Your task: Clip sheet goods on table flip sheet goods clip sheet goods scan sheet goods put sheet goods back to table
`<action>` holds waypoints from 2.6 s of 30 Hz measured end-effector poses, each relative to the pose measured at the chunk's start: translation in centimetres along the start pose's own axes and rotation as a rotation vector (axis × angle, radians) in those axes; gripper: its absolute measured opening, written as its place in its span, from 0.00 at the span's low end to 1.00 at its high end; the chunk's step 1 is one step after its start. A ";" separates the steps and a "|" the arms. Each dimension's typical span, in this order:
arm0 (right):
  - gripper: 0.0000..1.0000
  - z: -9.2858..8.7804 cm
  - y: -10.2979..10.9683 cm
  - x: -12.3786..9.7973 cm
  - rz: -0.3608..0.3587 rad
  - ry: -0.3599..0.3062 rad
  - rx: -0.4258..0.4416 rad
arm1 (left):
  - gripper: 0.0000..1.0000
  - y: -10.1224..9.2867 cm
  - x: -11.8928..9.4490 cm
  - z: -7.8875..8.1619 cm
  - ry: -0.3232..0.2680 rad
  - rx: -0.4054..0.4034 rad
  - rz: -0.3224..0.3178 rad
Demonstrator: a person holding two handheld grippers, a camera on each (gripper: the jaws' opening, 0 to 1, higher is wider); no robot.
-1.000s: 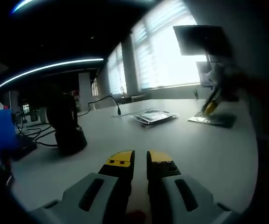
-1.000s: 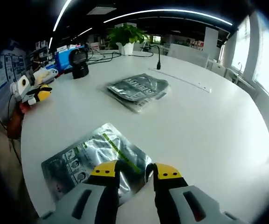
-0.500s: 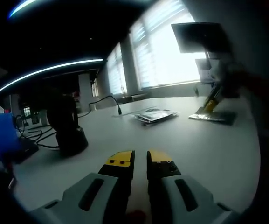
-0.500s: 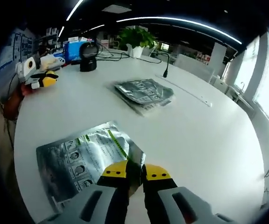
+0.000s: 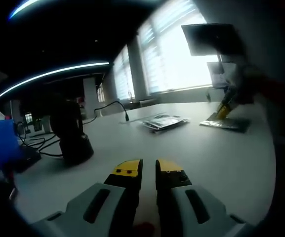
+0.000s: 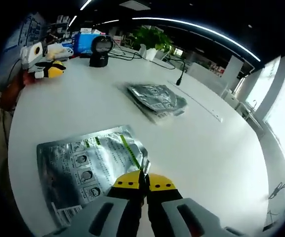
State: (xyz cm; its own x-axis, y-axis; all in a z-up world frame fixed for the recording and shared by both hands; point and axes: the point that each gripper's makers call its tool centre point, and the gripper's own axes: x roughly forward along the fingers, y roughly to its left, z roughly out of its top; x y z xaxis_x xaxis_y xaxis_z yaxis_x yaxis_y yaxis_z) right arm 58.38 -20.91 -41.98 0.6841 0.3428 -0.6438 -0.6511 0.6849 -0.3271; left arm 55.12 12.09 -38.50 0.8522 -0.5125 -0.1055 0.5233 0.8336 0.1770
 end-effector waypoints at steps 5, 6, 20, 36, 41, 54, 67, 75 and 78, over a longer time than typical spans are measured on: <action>0.00 0.1 0.1 -0.1 0.004 0.004 0.008 | 0.03 -0.1 -0.1 0.0 0.005 0.003 0.004; 0.00 0.1 0.1 -0.2 0.005 0.002 0.014 | 0.03 -0.1 -0.1 0.0 0.006 0.002 0.005; 0.00 1.6 0.1 -2.7 0.012 -0.061 0.144 | 0.03 -0.2 -0.1 -0.1 0.013 -0.003 0.003; 0.00 5.6 0.3 -5.6 0.017 -0.154 0.109 | 0.03 -0.1 0.1 -0.4 0.023 0.000 0.002; 0.00 6.6 0.8 -6.1 0.032 -0.175 0.115 | 0.03 -0.1 0.1 -0.4 0.023 -0.001 0.003; 0.00 10.1 2.1 -7.8 0.058 -0.261 0.088 | 0.03 0.0 0.1 -0.4 0.020 0.005 0.004; 0.00 13.4 1.8 -8.4 0.086 -0.359 0.179 | 0.03 0.1 0.2 -0.4 0.017 0.014 0.003; 0.00 15.5 1.8 -8.0 0.085 -0.392 0.185 | 0.03 0.1 0.2 -0.4 0.016 0.017 0.001; 0.00 16.5 1.9 -8.0 0.081 -0.412 0.185 | 0.03 0.0 0.2 -0.3 0.016 0.018 0.000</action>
State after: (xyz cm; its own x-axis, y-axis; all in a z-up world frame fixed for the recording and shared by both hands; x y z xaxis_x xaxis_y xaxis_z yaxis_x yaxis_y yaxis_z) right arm 57.09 -11.77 -26.01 0.7317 0.6015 -0.3207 -0.6637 0.7358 -0.1343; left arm 55.34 12.07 -38.86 0.8521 -0.5091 -0.1209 0.5233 0.8295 0.1950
